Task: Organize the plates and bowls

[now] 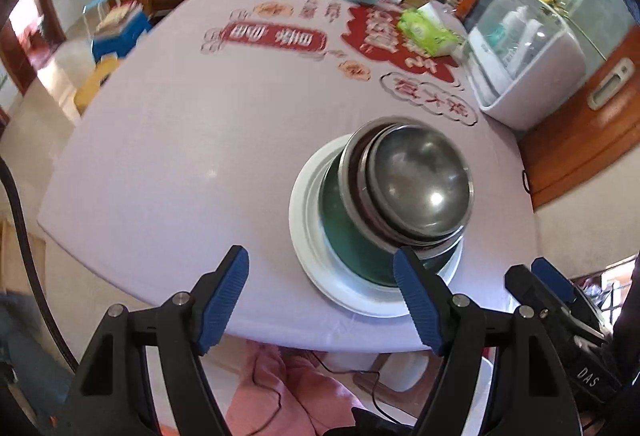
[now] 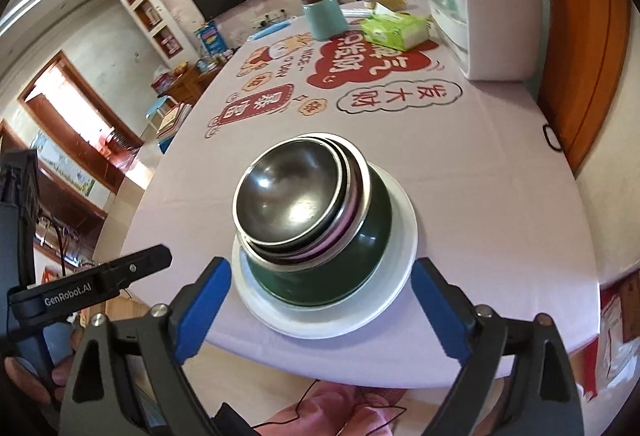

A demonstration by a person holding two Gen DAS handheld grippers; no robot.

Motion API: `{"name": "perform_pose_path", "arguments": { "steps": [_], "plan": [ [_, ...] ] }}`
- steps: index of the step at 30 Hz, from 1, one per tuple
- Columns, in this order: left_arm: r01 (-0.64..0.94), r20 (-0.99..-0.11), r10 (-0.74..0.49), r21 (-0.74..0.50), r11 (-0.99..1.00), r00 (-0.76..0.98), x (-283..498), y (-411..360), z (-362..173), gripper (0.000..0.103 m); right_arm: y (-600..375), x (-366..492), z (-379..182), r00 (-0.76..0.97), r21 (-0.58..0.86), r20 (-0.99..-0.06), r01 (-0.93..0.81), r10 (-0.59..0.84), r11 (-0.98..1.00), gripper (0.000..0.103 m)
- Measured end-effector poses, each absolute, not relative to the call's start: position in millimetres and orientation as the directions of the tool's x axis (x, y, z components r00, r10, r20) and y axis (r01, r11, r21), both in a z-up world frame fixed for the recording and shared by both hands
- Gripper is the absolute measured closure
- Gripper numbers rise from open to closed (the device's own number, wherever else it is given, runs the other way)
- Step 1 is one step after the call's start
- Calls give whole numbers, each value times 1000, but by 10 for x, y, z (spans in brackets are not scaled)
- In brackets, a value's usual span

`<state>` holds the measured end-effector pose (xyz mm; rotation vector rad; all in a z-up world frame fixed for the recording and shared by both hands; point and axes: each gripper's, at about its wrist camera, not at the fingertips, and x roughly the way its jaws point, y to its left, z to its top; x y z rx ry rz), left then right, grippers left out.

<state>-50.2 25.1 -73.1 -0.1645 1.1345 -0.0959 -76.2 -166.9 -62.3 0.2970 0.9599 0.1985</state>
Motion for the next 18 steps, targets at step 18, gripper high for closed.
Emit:
{"name": "perform_pose_path", "arguments": {
  "steps": [18],
  "plan": [
    [134, -790, -160, -98, 986, 592, -655, 23, 112, 21, -1418, -1049, 225, 649, 224, -742, 3, 169, 975, 0]
  ]
}}
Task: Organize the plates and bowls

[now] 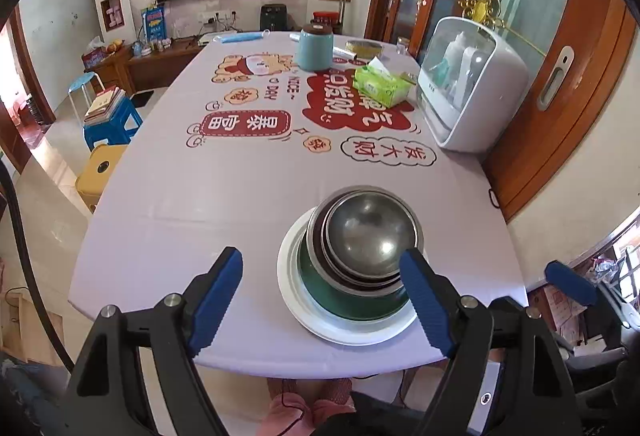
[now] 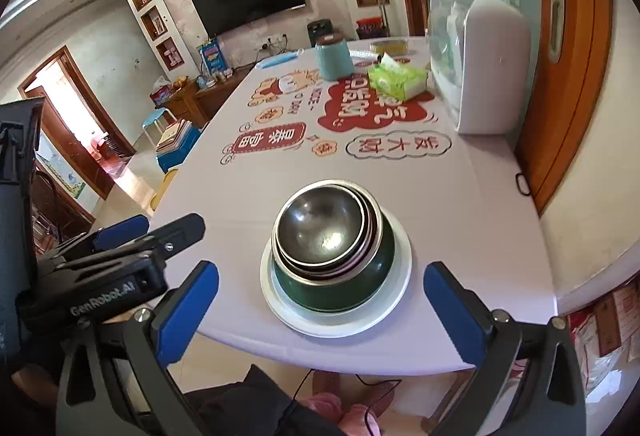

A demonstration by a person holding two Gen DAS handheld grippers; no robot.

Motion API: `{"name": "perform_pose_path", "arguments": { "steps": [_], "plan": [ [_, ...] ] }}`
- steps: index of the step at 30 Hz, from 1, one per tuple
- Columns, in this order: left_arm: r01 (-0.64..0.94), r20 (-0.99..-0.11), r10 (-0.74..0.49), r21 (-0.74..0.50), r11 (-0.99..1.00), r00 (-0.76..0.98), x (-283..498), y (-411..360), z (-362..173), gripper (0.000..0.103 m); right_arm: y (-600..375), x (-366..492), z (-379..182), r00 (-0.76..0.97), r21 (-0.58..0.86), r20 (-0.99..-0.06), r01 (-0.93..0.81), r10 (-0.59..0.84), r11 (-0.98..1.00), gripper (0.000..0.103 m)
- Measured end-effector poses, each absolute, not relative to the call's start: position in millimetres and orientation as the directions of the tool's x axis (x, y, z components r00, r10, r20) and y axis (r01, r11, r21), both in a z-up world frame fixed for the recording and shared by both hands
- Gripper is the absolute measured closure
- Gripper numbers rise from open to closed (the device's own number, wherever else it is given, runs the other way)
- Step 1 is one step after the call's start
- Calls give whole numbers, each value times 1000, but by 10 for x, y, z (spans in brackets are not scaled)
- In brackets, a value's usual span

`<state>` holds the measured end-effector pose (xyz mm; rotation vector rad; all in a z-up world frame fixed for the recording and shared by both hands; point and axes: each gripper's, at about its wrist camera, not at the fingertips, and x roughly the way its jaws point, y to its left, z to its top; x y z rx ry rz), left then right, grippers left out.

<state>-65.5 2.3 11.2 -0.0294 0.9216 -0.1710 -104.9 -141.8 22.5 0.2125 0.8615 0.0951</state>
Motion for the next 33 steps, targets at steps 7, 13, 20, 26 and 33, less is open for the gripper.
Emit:
{"name": "perform_pose_path", "arguments": {
  "steps": [7, 13, 20, 26, 33],
  "plan": [
    [93, -758, -104, -57, 994, 643, -744, 78, 122, 10, -1438, -1033, 173, 662, 199, -745, 98, 85, 975, 0],
    [77, -765, -79, -39, 996, 640, -708, 119, 93, 1, -1456, -989, 181, 674, 201, -735, 103, 81, 974, 0],
    [59, -763, -37, 2, 998, 646, -624, 106, 100, 1, -1411, -898, 195, 678, 199, -729, 76, 96, 977, 0],
    [58, -758, -25, 18, 998, 652, -586, 79, 120, 1, -1417, -857, 184, 677, 199, -730, 80, 93, 977, 0],
    [58, -759, -23, 20, 998, 651, -574, 61, 125, 1, -1437, -827, 166, 672, 199, -734, 81, 94, 977, 0]
  ]
}}
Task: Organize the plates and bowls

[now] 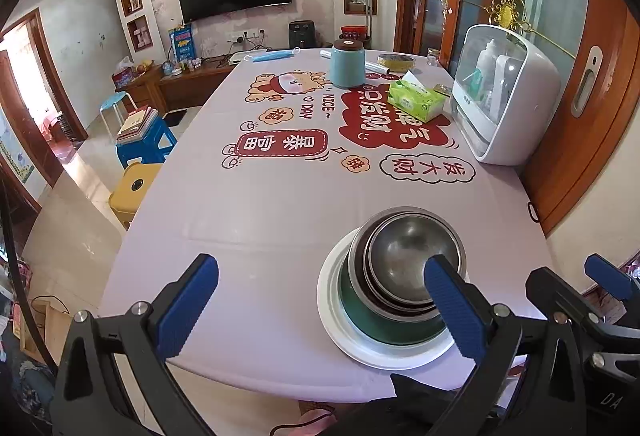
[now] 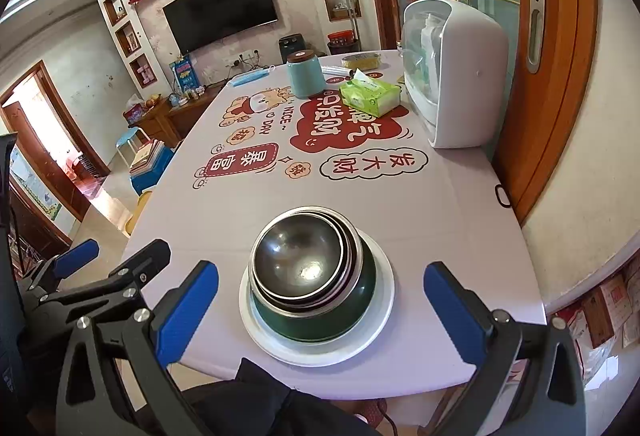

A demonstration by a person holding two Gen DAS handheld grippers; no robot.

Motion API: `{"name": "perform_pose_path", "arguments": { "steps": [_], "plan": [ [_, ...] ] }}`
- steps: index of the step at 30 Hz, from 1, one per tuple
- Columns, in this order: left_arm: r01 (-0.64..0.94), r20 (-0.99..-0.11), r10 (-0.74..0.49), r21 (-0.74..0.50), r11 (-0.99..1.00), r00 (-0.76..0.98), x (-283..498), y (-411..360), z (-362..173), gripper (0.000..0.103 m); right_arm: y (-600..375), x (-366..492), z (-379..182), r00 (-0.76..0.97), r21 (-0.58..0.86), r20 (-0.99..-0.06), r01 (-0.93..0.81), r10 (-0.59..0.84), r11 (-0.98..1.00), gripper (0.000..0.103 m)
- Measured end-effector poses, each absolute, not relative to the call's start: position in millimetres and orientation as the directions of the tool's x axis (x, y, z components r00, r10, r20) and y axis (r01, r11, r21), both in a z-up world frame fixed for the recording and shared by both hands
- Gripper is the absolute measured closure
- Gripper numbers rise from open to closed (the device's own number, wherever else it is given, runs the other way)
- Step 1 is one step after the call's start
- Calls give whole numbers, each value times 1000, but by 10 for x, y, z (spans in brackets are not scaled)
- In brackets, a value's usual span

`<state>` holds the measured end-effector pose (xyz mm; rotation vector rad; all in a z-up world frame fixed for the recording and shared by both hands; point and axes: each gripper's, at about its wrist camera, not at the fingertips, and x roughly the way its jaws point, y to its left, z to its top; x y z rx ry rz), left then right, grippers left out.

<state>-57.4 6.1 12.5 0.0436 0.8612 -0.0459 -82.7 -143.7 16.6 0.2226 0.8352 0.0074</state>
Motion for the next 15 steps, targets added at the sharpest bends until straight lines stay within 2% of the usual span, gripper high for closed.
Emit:
{"name": "perform_pose_path", "arguments": {
  "steps": [15],
  "plan": [
    [63, -764, -26, 20, 998, 645, -526, 57, 86, 1, -1459, -807, 129, 666, 199, -739, 82, 95, 977, 0]
  ]
}}
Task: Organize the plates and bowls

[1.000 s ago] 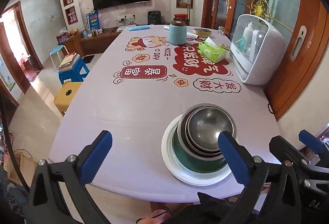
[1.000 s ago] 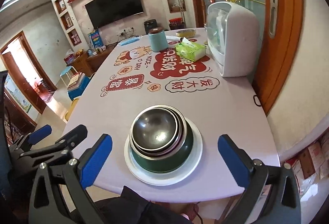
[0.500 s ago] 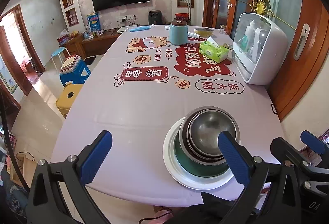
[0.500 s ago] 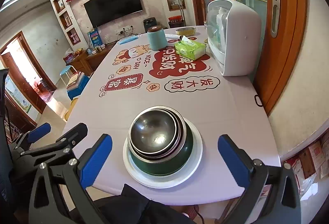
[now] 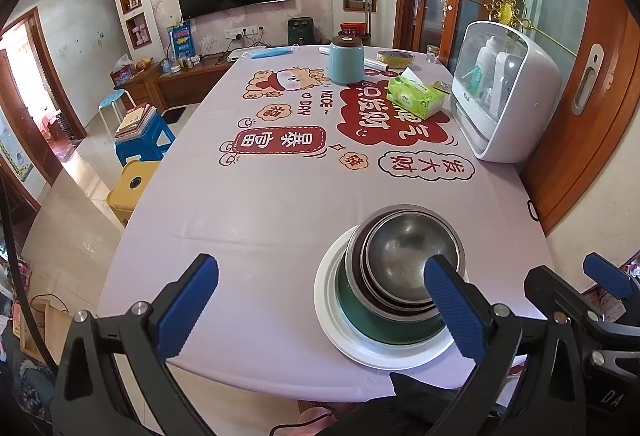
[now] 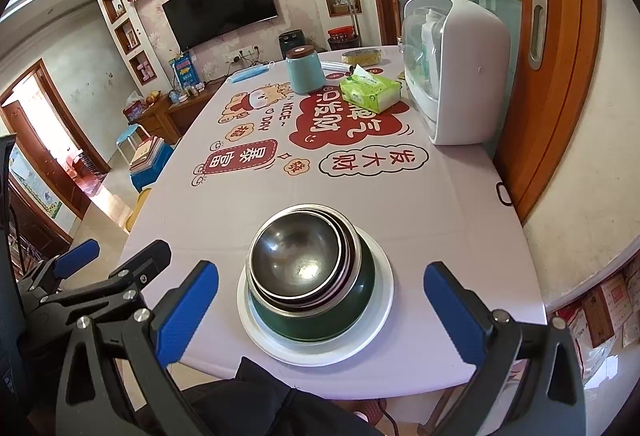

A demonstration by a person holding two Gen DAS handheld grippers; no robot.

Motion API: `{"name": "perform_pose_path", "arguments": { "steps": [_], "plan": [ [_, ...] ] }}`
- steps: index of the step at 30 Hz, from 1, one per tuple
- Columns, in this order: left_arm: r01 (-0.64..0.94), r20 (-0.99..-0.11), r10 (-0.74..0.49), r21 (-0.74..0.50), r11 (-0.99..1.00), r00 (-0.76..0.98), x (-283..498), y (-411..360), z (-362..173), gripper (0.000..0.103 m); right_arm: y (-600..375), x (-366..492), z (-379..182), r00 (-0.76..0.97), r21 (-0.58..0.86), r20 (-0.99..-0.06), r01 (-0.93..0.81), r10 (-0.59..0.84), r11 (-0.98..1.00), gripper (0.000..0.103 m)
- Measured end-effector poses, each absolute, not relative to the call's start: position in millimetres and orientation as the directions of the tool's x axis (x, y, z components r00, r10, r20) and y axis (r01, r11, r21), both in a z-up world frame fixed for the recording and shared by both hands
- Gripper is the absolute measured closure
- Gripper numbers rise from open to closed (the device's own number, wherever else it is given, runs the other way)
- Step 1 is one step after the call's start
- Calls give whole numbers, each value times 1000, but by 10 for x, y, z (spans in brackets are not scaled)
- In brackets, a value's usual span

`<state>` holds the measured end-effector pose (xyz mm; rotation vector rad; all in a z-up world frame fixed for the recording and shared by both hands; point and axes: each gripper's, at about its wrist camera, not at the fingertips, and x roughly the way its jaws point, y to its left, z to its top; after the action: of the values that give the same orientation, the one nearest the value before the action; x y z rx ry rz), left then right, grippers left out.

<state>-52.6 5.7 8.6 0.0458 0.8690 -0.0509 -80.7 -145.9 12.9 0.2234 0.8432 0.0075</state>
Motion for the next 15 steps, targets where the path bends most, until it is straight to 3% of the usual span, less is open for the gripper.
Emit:
{"name": "perform_pose_path", "arguments": {
  "steps": [15],
  "plan": [
    [69, -765, -30, 20, 997, 644, -517, 73, 98, 1, -1492, -814, 85, 662, 198, -743, 83, 94, 977, 0]
  ]
}}
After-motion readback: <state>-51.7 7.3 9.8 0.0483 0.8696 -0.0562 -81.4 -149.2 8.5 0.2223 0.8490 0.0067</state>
